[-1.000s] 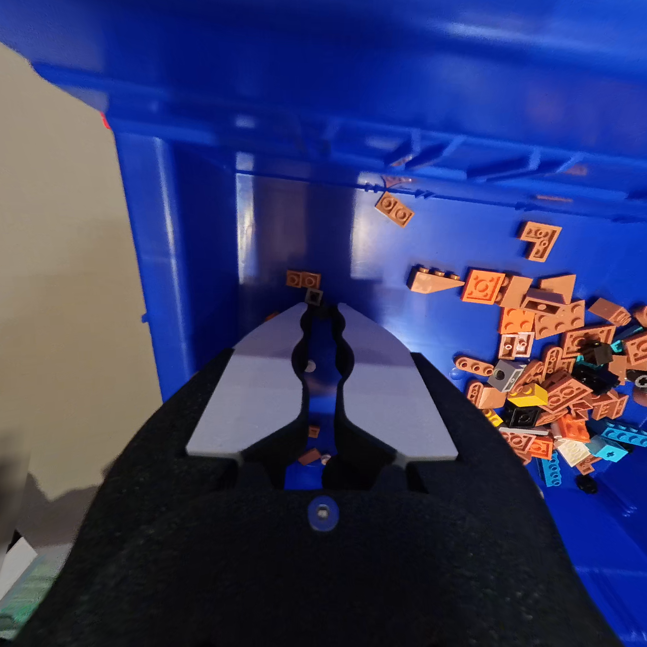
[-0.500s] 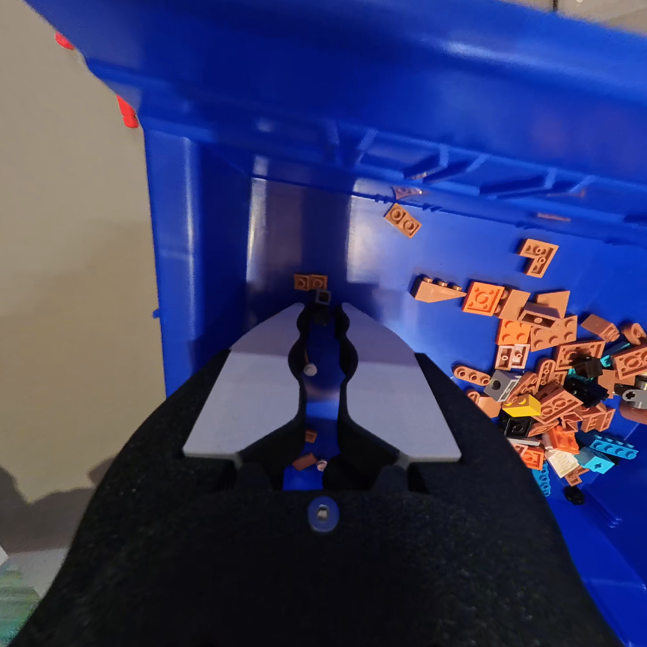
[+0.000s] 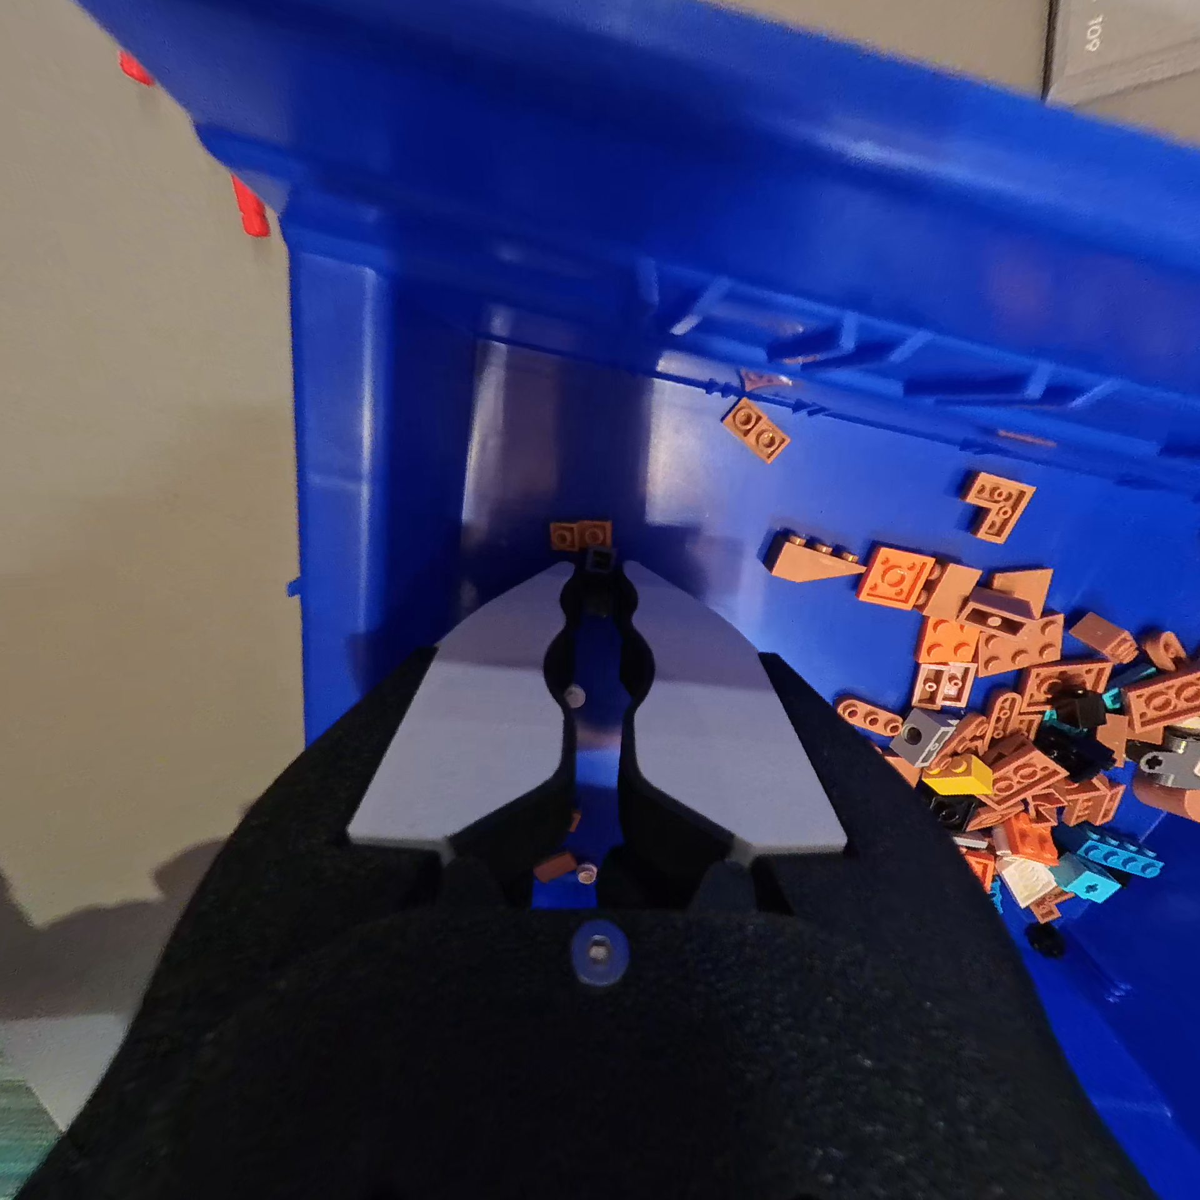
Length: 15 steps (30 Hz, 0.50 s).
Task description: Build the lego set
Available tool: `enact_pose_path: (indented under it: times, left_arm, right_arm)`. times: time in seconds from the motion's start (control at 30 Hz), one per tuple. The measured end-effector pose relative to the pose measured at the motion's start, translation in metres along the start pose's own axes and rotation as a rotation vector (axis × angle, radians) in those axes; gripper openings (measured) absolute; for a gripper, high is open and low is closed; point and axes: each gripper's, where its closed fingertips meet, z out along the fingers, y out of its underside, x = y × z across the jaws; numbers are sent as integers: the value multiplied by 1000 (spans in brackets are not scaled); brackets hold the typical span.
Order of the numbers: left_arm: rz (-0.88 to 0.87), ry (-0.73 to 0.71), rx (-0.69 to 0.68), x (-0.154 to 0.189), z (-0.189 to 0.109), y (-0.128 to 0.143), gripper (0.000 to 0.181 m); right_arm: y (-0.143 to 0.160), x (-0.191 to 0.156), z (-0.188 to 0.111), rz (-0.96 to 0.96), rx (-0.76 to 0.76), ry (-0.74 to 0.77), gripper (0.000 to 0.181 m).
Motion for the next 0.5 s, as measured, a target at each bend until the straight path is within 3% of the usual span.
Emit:
enact_pose_path:
  times: [0.27, 0.5]
  left_arm:
    - [-7, -1, -2, 0, -1, 1, 7]
    - [-35, 6, 0, 1, -5, 1, 7]
  right_arm:
    - [-2, 3, -14, -21, 15, 50, 8]
    - [-23, -6, -55, 11, 97, 114, 8]
